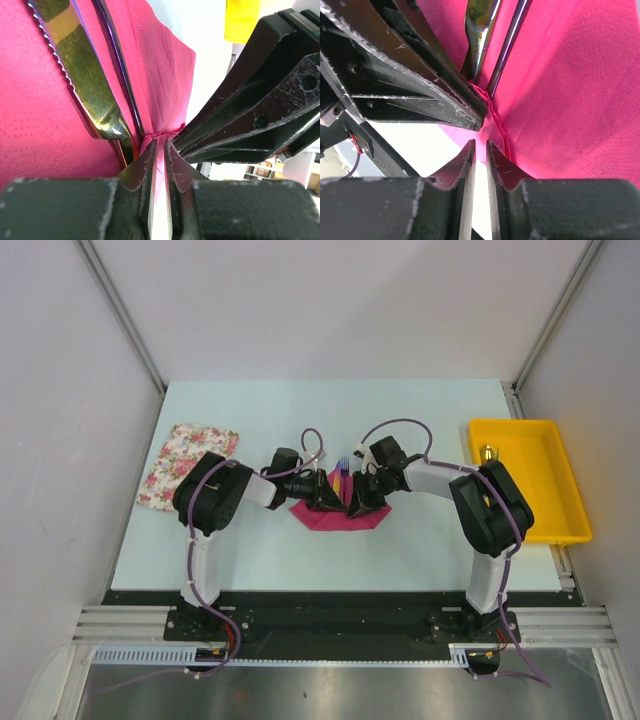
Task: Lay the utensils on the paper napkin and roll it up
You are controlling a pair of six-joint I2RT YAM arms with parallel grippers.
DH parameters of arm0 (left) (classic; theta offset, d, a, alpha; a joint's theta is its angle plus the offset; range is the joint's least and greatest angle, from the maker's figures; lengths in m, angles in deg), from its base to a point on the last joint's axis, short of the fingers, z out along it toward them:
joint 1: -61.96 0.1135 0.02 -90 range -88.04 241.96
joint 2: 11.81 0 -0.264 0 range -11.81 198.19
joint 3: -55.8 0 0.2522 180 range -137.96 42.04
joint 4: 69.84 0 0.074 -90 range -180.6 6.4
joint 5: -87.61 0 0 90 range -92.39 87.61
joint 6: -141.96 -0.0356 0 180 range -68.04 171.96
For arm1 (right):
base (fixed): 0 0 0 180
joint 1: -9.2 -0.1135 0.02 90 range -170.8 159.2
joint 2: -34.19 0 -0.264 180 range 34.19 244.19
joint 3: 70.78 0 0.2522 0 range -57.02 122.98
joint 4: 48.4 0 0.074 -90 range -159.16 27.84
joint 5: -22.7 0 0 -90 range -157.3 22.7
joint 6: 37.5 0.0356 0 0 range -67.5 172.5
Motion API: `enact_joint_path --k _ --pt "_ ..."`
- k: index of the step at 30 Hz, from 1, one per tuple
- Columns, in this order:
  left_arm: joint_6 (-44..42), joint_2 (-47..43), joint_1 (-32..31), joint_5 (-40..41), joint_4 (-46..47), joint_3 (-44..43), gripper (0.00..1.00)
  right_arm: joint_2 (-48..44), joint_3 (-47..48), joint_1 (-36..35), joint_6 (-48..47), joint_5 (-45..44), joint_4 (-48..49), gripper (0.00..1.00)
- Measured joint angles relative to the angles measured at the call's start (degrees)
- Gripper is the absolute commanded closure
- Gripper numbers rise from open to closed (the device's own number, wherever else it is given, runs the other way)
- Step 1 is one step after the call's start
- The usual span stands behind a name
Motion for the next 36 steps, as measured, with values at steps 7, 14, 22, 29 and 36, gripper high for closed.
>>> enact_joint_path --k 7,14,22,29,36 --pt "-0.37 0.0 0.0 0.04 -0.72 -0.31 0.85 1.51 0.15 0.02 -0.02 -0.42 0.42 0.78" --pt "-0.5 0.0 0.0 0.04 -0.79 -0.33 0.85 1.01 0.72 0.96 -0.96 0.33 -0.94 0.56" --pt "-0.55 0.0 0.0 0.02 -0.79 -0.35 0.85 -6.54 -0.31 7.34 -2.64 -0.2 -4.92 0.24" --pt "-1.05 0.0 0.0 -0.04 -1.07 -0.48 0.85 -7.85 -4.87 15.08 -3.96 -2.86 -7.96 0.23" --pt "-1.42 0.0 0.02 -0.09 -1.09 -0.48 0.85 -6.47 -5.55 16.44 -3.67 0.07 -7.19 0.29"
